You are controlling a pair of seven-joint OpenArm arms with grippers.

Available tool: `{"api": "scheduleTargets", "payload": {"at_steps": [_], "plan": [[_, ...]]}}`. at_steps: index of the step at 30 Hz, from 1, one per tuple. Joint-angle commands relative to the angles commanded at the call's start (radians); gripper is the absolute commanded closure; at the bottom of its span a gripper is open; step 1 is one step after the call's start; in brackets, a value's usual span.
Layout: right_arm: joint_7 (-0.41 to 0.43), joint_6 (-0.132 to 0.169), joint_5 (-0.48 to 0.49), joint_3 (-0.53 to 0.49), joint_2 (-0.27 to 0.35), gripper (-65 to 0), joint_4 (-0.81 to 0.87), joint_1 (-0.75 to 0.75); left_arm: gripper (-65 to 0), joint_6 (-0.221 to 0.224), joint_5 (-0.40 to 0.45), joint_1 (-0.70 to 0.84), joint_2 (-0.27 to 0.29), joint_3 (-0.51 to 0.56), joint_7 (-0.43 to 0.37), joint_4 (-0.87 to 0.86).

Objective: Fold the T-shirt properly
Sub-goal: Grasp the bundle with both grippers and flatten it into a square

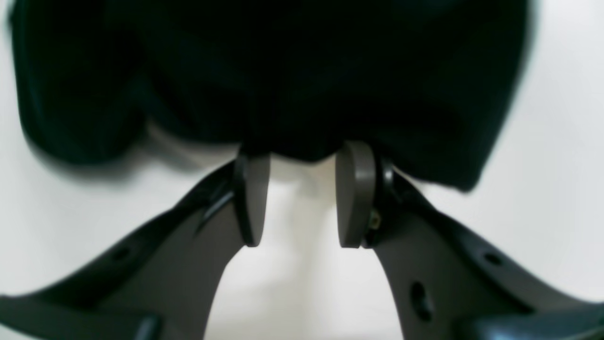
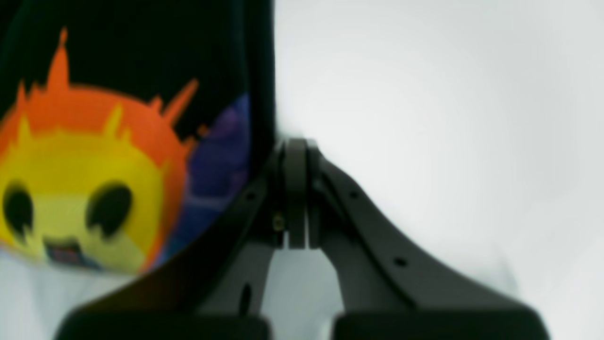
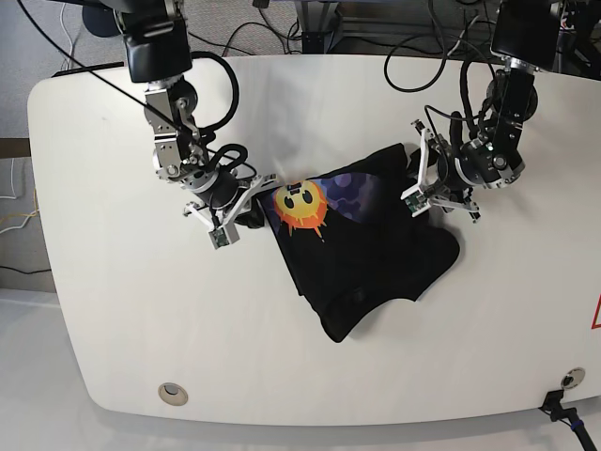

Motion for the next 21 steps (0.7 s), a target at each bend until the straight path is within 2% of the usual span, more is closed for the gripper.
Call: {"api": "scheduleTargets", "payload": {"at_steps": [2,7,10,12,14,18,21], "plan": [[-0.044,0.000,0.003,0.037,-0.008,0.0,0.064,-0.044,-21.1,0.000,0.000,-0.023,0.000,0.000,-0.020,-0.041],[-0.091,0.000,-0.002,0.040,-0.035,0.0,0.181,-0.081,-21.1,0.000,0.000,-0.063,0.000,-0.005,-0.043,-0.112],[-0.157,0.000,-0.002,0.041,-0.044,0.0,0.227,-0.034,-21.1,0.000,0.000,-0.055,-0.003,-0.008,-0.043,-0.037],[-0.186,0.000,0.000,0.041,-0.048,0.0,0.238,0.011,-21.1,0.000,0.000,-0.026,-0.026,-0.009,-0.041,0.034],[-0.189,0.000,0.000,0.040,-0.051,0.0,0.219,0.061,-21.1,0.000,0.000,-0.005,-0.032,-0.009,-0.041,0.101],[-0.186,0.000,-0.002,0.038,-0.101,0.0,0.064,0.170,-21.1,0.000,0.000,0.035,-0.032,-0.009,-0.041,0.163],[-0.114,0.002,-0.002,0.037,-0.123,0.0,-0.058,0.218,-21.1,0.000,0.000,0.052,-0.026,0.000,-0.041,0.157]]}}
